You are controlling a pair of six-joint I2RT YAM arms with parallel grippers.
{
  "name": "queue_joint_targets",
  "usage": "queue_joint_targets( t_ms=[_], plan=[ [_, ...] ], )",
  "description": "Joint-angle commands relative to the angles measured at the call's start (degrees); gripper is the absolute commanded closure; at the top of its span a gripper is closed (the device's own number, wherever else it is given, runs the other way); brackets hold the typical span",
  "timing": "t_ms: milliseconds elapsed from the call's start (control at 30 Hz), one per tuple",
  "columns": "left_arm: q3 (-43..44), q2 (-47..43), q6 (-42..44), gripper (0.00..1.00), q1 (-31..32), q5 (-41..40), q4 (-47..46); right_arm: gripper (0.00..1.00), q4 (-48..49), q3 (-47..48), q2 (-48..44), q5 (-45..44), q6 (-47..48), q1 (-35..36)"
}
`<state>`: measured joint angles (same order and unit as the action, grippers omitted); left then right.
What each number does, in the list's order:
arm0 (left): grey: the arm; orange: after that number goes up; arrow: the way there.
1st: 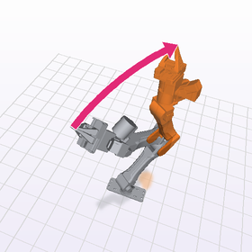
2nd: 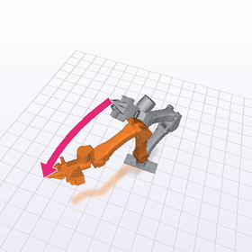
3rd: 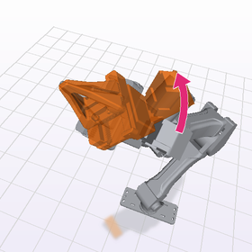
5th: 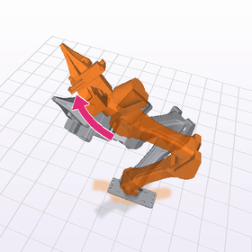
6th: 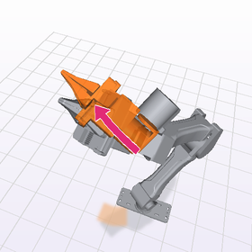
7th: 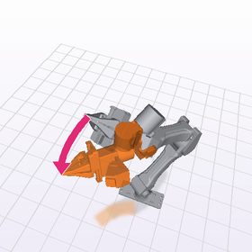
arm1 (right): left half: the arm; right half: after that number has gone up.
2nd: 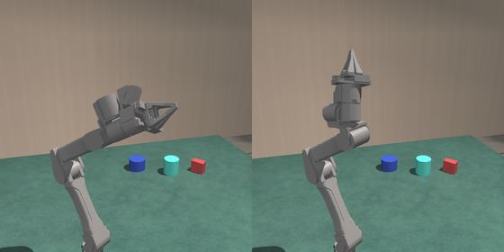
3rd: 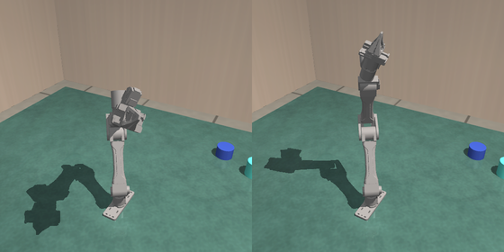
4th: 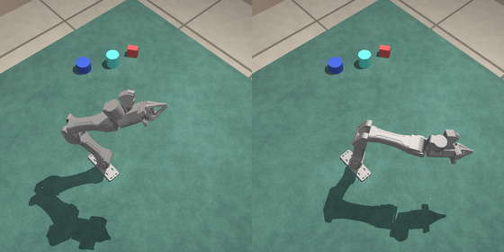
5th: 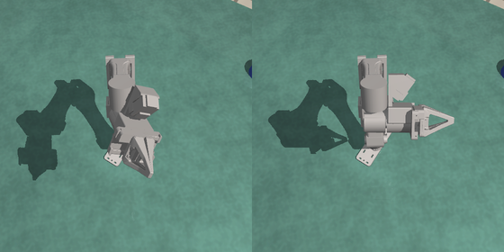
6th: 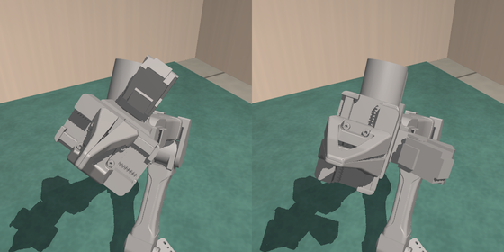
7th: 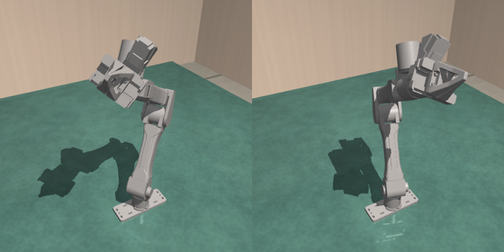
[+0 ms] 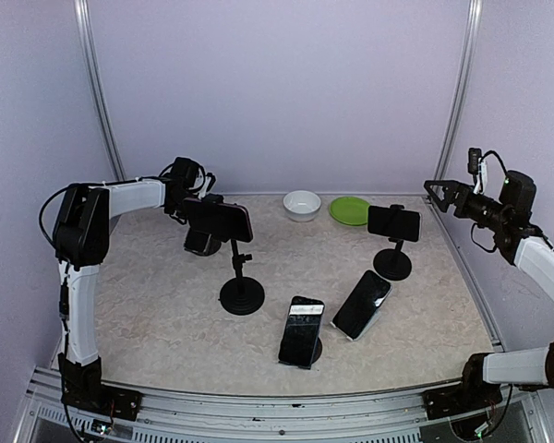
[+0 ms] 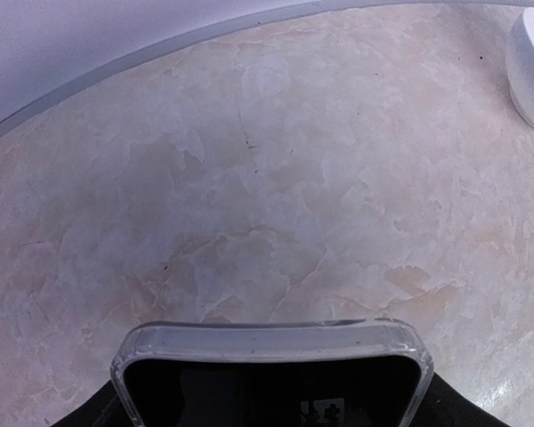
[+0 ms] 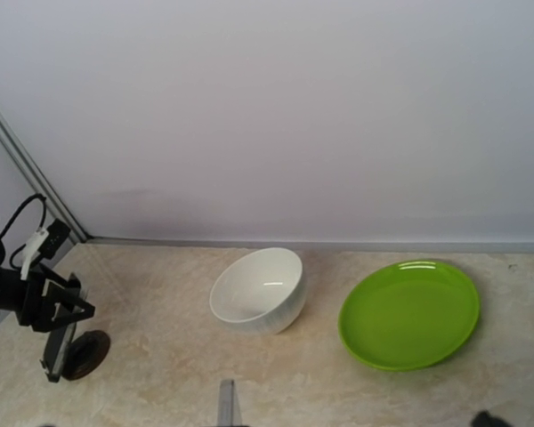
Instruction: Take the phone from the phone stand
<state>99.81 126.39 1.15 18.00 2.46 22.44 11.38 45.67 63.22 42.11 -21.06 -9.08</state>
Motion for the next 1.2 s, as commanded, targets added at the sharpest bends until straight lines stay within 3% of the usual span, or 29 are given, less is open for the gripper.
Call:
queue_joint_targets(
  t_ms=[0,233,600,867,1167],
  plan=[
    [1.3,-2.7,-1.13,0.35,0.47,-0.11,0.13,0.0,-0.14,-0.34,0.48,-0.45,0.23,-0.76],
    [3.32,-5.39,-2.82,0.51,-0.34,0.95,2.06,0.0,0.38,-0.21,0.85,0.24,-0.14,-0.76],
    [1.09,-12.75,-5.56,0.59,-3.31,0.09,6.1,0.0,2.2,-1.25,0.6,0.95,-1.2,-0.76],
    [-12.92,-22.55,-8.38,0.6,-8.01,-1.13,6.63,0.0,3.22,-2.31,-1.19,1.64,-1.71,-0.76],
    [-27.76,-30.81,-11.27,0.63,-9.02,-5.22,8.62,0.0,6.52,-3.28,-1.45,5.66,-4.46,-0.76]
  ],
)
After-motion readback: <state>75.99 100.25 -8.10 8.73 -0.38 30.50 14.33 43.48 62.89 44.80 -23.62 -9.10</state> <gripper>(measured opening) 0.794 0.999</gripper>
